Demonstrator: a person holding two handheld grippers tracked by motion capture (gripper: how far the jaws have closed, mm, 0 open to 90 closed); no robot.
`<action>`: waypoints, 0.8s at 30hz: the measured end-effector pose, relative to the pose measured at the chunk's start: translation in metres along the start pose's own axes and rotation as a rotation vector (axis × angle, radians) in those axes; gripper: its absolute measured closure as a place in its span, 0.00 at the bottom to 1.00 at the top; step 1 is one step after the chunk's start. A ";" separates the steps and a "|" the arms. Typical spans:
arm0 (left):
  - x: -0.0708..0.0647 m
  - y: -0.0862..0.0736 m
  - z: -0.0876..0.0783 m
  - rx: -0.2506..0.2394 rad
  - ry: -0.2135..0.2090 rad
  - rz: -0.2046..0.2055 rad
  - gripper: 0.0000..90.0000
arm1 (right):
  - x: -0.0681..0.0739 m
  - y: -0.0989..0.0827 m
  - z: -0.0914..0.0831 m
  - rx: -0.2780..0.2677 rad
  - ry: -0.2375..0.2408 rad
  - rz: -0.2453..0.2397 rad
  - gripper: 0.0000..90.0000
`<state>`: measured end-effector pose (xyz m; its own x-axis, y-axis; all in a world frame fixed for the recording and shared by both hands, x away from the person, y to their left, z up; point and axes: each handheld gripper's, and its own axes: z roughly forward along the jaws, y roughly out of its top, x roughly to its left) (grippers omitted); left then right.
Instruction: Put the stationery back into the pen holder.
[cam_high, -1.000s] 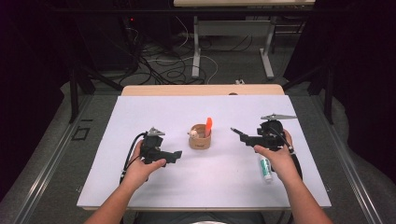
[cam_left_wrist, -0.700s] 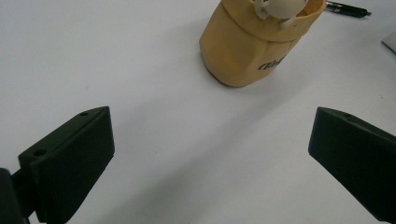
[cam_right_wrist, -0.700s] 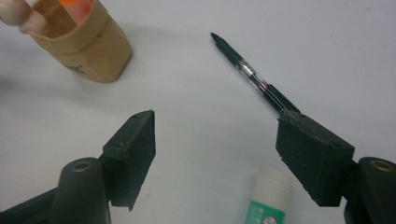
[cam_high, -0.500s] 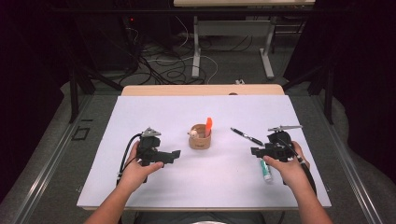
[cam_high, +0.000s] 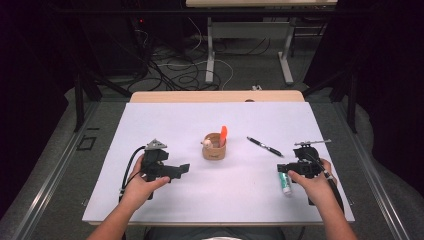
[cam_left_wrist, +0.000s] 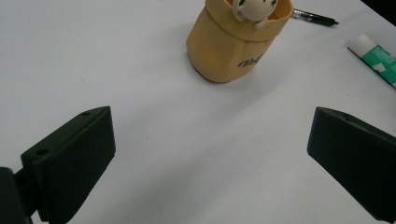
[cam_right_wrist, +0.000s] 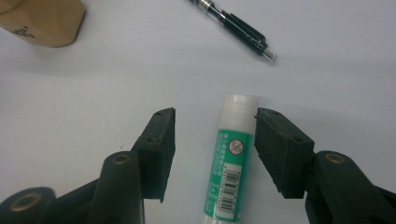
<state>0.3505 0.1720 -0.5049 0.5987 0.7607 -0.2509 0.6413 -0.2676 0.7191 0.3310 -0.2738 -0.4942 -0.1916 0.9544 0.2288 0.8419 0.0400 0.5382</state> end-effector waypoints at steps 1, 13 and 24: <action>0.000 0.000 0.001 -0.006 0.000 -0.011 0.02 | -0.001 -0.001 0.001 0.012 0.001 0.015 0.54; 0.000 -0.004 0.009 0.030 -0.008 -0.014 0.02 | -0.012 -0.005 0.008 0.147 0.003 0.103 0.61; 0.001 -0.005 0.011 0.032 -0.013 -0.016 0.03 | -0.018 -0.009 0.018 0.244 0.006 0.160 0.64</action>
<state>0.3526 0.1675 -0.5155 0.5944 0.7572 -0.2708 0.6657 -0.2745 0.6939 0.3364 -0.2860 -0.5176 -0.0491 0.9527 0.2998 0.9578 -0.0402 0.2846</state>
